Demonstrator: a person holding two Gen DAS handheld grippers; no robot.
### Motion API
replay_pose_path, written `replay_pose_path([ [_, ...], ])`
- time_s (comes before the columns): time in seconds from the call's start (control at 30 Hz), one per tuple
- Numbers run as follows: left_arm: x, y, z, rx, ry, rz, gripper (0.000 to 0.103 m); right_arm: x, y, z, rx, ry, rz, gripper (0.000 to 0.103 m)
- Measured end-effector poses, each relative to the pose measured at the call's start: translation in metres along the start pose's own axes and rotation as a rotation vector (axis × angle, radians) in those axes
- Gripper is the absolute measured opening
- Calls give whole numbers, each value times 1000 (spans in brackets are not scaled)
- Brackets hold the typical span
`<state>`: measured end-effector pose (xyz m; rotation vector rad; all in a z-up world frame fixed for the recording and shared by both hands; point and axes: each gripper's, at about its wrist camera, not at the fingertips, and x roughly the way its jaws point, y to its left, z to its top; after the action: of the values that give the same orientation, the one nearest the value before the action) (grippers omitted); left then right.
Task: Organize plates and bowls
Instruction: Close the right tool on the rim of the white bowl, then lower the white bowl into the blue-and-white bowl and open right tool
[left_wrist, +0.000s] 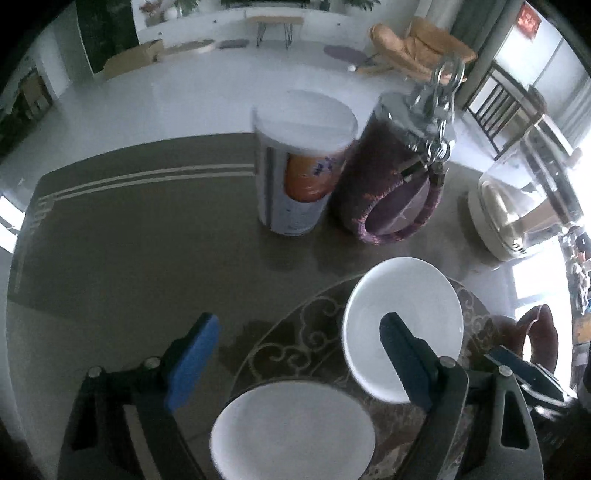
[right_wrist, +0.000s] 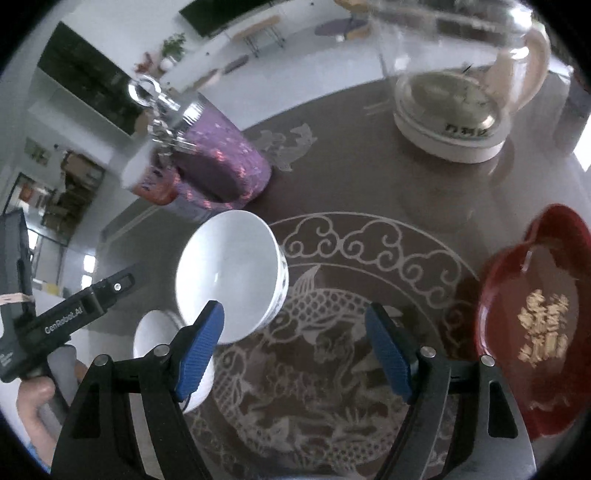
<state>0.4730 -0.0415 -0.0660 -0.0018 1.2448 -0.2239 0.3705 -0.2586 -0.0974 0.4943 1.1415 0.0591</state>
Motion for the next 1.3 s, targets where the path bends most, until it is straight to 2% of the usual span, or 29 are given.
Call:
replay_pose_path([
  [0.03,7,-2,3,5,12,1,86,6,1,2,2,7,6,74],
  [0.1,19,-8,1,5,33,2,77,15,5,5,1,20,15,61],
  [0.13,25,-8,2,2,50,-4,70,21,8,6,1,32,14,58],
  [0.2,36,-8,2,-11,77,-22,58,32,12,7,0,43,8,43],
  [0.23,41,-8,2,-15,86,-28,48,39,13,7,1,50,-1,38],
  [0.3,49,-9,1,-26,103,-96,28,47,12,6,15,57,7,21],
  [0.33,52,-10,0,-30,110,-143,10,50,11,5,26,55,32,20],
  [0.37,52,-13,-1,-29,111,-166,3,50,10,5,28,49,34,19],
  [0.43,50,-21,-4,-3,94,-133,3,48,11,4,18,40,30,18],
  [0.5,42,-29,-7,16,76,-132,3,43,10,2,14,34,22,17],
  [0.67,2,-35,-18,46,30,-176,3,7,4,-8,-16,-10,72,16],
  [0.77,-31,-48,-37,78,1,-197,4,-18,5,-19,-49,-24,88,16],
  [0.9,-72,-64,-83,122,-45,-212,4,-63,1,-52,-75,-34,94,15],
  [0.97,-81,-68,-107,118,-41,-234,4,-80,-7,-68,-71,-28,95,15],
  [1.13,-80,-71,-174,94,20,-309,6,-103,-28,-112,-42,2,76,16],
  [1.2,-76,-77,-198,90,45,-315,6,-104,-36,-127,-32,31,64,16],
  [1.3,-67,-79,-217,86,75,-315,6,-97,-45,-149,-15,72,47,16],
])
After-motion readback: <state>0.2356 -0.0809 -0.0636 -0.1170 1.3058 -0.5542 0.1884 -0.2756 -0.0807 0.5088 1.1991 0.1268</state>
